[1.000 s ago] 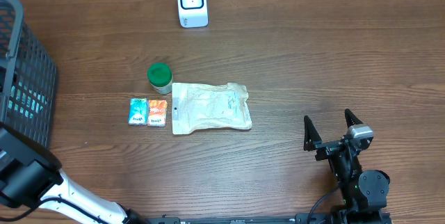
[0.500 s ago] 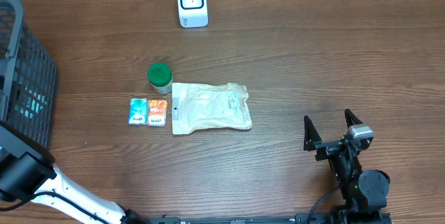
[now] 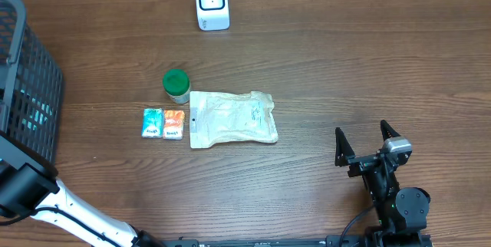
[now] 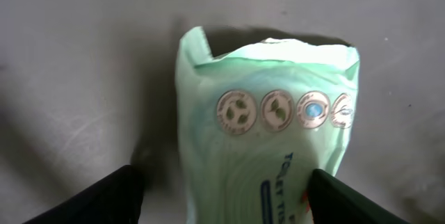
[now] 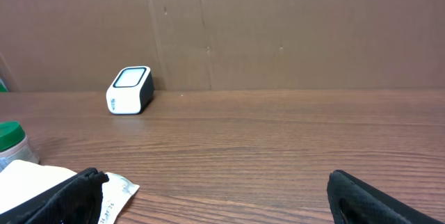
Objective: Scan the item barcode
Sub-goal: 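Grasp the mint-green tissue wipes pack with the left gripper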
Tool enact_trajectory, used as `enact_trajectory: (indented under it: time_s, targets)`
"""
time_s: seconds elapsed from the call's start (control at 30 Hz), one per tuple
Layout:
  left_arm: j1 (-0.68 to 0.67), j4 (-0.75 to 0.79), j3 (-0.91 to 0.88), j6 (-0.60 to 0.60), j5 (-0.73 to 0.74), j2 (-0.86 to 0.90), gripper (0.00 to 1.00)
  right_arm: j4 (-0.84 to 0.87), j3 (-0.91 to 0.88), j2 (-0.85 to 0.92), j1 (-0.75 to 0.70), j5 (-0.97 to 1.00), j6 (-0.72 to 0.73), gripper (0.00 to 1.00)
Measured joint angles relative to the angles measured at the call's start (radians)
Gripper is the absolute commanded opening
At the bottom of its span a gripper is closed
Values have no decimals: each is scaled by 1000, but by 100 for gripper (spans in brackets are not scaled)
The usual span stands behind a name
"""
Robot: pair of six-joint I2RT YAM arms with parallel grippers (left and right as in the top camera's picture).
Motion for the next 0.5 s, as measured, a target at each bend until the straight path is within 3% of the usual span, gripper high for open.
enact_trajectory:
  time_s: [0.07,0.17,0.23,0.5]
  targets:
    - [0,0,1,-3,3,0,63,0,0,0,0,0,0,100]
    - [-3,2,2,-8,15,3,25,0,0,0,0,0,0,100]
    - [-4,0,11,3,18,2,11,0,0,0,0,0,0,100]
    - [-4,-38,27,19,22,1,4,0,0,0,0,0,0,100]
